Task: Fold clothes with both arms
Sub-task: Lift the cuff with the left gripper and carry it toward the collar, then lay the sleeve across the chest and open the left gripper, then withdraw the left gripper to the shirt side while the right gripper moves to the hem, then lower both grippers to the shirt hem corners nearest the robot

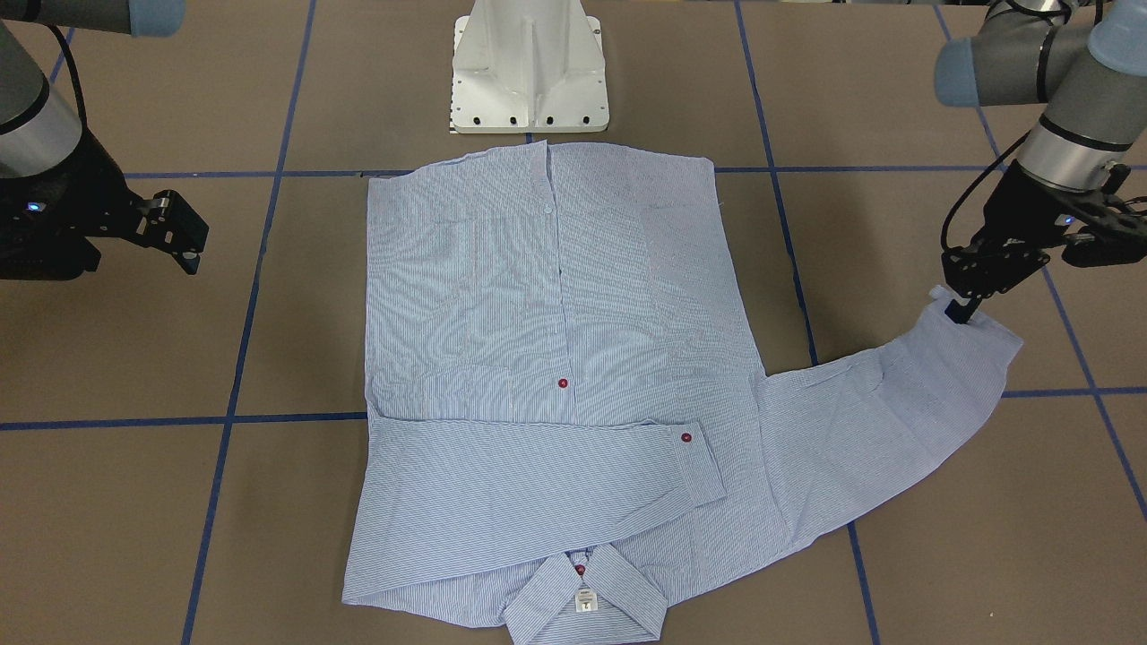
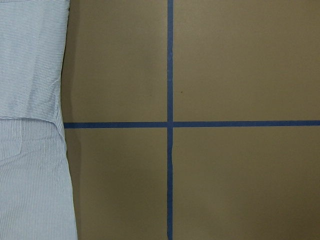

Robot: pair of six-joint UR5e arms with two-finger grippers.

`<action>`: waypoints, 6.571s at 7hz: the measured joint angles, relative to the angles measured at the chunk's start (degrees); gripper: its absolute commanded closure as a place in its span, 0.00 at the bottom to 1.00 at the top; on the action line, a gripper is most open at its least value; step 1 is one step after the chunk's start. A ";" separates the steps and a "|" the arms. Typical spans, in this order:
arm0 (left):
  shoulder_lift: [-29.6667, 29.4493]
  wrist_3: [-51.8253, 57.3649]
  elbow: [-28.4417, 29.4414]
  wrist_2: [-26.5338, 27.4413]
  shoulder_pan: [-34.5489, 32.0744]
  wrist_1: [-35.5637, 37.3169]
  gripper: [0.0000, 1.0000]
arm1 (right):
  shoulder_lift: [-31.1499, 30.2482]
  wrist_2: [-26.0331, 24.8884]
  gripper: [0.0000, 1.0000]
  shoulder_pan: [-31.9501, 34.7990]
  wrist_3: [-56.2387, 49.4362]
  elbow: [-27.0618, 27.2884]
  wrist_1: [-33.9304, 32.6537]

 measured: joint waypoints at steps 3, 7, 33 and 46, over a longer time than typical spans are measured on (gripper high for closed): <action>-17.53 -3.06 0.19 -2.47 0.80 16.65 1.00 | -3.21 2.05 0.00 5.27 -12.51 -0.28 -0.11; -32.92 -18.77 9.37 -4.19 6.67 16.11 1.00 | -5.26 2.90 0.00 7.36 -16.44 -0.39 -0.04; -16.44 -7.84 0.41 10.09 22.38 2.31 0.00 | -24.30 -4.75 0.01 -16.75 19.85 7.21 37.58; -11.46 -8.28 -6.21 12.93 22.93 4.77 0.00 | -16.56 -20.02 0.24 -43.64 36.19 -1.17 39.32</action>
